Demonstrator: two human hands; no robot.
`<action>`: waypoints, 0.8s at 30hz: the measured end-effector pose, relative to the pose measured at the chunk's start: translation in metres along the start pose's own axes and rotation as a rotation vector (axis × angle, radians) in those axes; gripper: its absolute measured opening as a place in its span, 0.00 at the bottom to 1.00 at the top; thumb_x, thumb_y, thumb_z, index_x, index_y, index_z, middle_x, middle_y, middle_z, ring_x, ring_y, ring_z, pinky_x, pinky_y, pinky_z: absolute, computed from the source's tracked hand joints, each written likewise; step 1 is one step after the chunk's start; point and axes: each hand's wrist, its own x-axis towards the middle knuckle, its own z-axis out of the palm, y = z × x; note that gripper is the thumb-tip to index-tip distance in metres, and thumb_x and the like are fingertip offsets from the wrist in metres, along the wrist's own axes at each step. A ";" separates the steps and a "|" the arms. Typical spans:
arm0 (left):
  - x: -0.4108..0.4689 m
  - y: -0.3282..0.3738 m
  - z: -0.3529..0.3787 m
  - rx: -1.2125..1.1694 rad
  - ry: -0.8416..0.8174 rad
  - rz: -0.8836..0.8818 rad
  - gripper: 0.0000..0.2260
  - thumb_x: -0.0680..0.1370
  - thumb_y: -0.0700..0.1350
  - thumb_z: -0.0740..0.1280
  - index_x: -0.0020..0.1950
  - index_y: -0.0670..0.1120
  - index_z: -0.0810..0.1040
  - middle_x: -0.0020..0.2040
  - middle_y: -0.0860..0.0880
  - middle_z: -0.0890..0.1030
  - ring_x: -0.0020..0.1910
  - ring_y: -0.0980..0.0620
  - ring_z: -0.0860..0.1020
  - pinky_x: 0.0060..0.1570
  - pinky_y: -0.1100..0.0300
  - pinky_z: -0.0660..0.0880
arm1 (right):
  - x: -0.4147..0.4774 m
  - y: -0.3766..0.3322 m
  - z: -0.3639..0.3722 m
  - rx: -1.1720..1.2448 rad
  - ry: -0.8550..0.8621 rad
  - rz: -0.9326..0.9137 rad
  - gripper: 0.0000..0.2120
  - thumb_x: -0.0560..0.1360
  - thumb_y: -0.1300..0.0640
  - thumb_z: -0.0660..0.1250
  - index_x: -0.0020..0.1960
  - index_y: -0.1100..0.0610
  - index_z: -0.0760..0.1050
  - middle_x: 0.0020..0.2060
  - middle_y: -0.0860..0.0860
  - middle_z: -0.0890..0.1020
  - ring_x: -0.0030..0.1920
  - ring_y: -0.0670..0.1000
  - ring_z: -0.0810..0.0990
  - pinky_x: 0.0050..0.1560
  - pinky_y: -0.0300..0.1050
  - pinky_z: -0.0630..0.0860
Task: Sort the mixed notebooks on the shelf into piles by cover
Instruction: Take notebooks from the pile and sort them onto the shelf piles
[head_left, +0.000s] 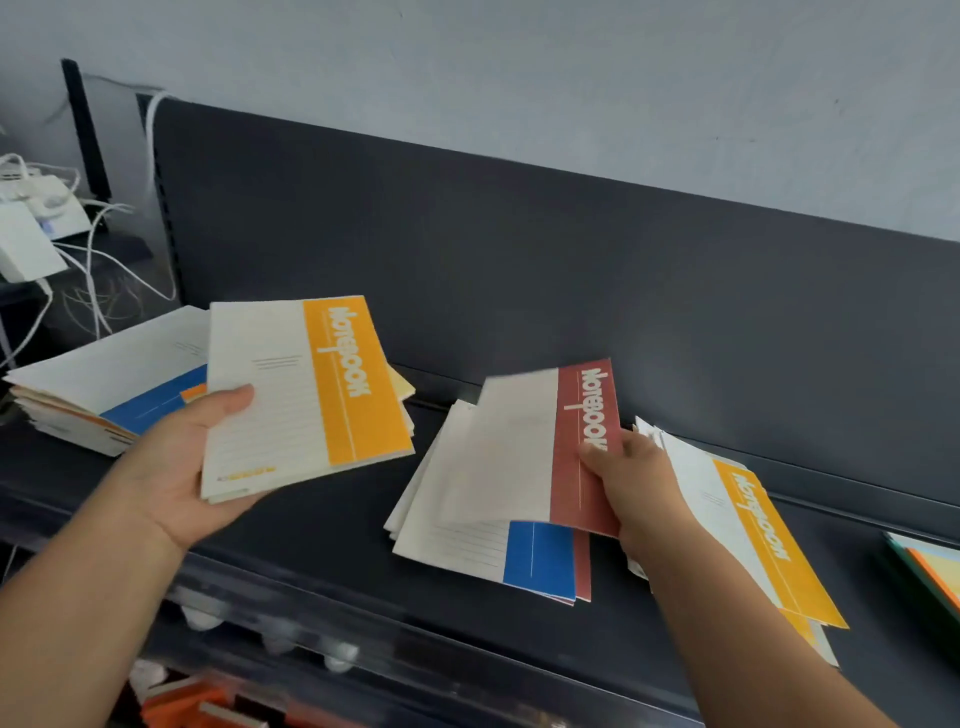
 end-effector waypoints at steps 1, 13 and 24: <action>-0.001 0.003 -0.003 -0.012 0.003 0.008 0.15 0.77 0.45 0.63 0.63 0.49 0.78 0.51 0.45 0.86 0.52 0.43 0.82 0.32 0.48 0.82 | 0.001 0.003 0.003 -0.049 -0.001 0.002 0.12 0.80 0.58 0.66 0.62 0.57 0.75 0.50 0.53 0.84 0.43 0.51 0.84 0.33 0.41 0.76; -0.012 -0.040 0.057 0.070 -0.219 -0.187 0.13 0.75 0.44 0.65 0.59 0.45 0.80 0.53 0.41 0.85 0.47 0.41 0.85 0.39 0.46 0.83 | -0.026 -0.011 0.005 -0.223 -0.144 -0.085 0.12 0.79 0.44 0.61 0.56 0.49 0.77 0.51 0.51 0.84 0.51 0.54 0.84 0.56 0.58 0.80; -0.046 -0.115 0.174 0.073 -0.438 -0.310 0.17 0.80 0.50 0.59 0.62 0.44 0.80 0.57 0.40 0.83 0.53 0.38 0.83 0.51 0.42 0.78 | -0.034 0.006 -0.098 0.042 -0.022 0.021 0.13 0.74 0.49 0.73 0.55 0.53 0.76 0.53 0.52 0.84 0.52 0.55 0.84 0.57 0.58 0.80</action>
